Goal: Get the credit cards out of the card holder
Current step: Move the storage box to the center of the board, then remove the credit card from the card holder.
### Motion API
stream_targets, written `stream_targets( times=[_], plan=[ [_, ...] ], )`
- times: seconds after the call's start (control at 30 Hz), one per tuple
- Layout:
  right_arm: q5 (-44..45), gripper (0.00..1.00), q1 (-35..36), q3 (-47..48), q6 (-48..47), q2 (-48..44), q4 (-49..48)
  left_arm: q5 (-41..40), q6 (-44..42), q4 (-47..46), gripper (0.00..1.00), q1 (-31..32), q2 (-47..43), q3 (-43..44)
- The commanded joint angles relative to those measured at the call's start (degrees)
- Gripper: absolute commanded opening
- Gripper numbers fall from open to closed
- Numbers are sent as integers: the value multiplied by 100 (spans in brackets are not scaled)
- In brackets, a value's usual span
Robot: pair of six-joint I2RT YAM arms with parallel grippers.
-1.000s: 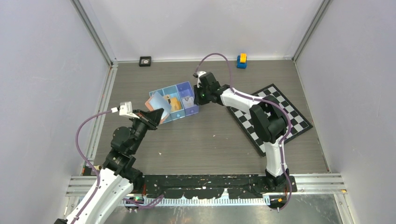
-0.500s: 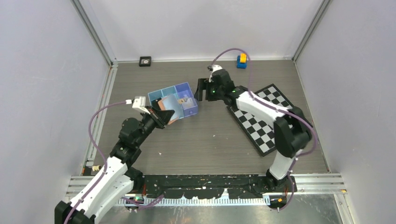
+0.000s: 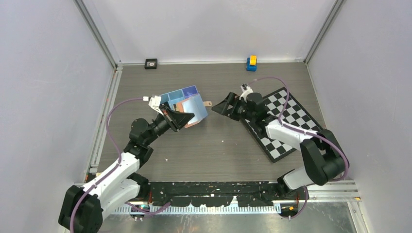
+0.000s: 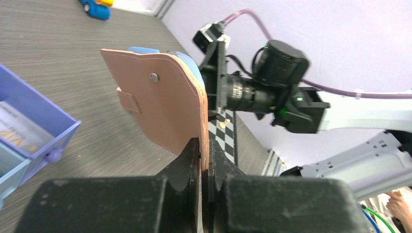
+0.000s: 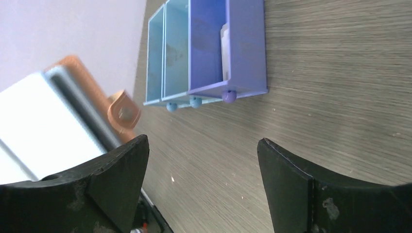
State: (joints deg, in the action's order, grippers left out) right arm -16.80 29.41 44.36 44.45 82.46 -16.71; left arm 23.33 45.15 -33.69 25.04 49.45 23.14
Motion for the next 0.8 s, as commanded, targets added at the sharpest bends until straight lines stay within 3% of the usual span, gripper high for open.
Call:
stream_targets(
  times=[0.0,0.1,0.3,0.53,0.77],
  plan=[
    [-1000,87,-397,-441,1570,269,-2850,595,464,-1774,0,-8,296,-72],
    [-1204,87,-506,-783,2297,571,-4390,775,744,-2295,0,-8,541,-93],
    [-1441,88,-517,-863,3261,1071,-6001,1016,1132,-3119,0,-8,896,-90],
    [-1582,88,-516,-851,3538,1149,-6446,952,1345,-3735,0,-8,1055,-209],
    [-2102,89,-342,-402,3802,1522,-6427,931,1369,-3765,0,-8,1022,-222]
  ],
)
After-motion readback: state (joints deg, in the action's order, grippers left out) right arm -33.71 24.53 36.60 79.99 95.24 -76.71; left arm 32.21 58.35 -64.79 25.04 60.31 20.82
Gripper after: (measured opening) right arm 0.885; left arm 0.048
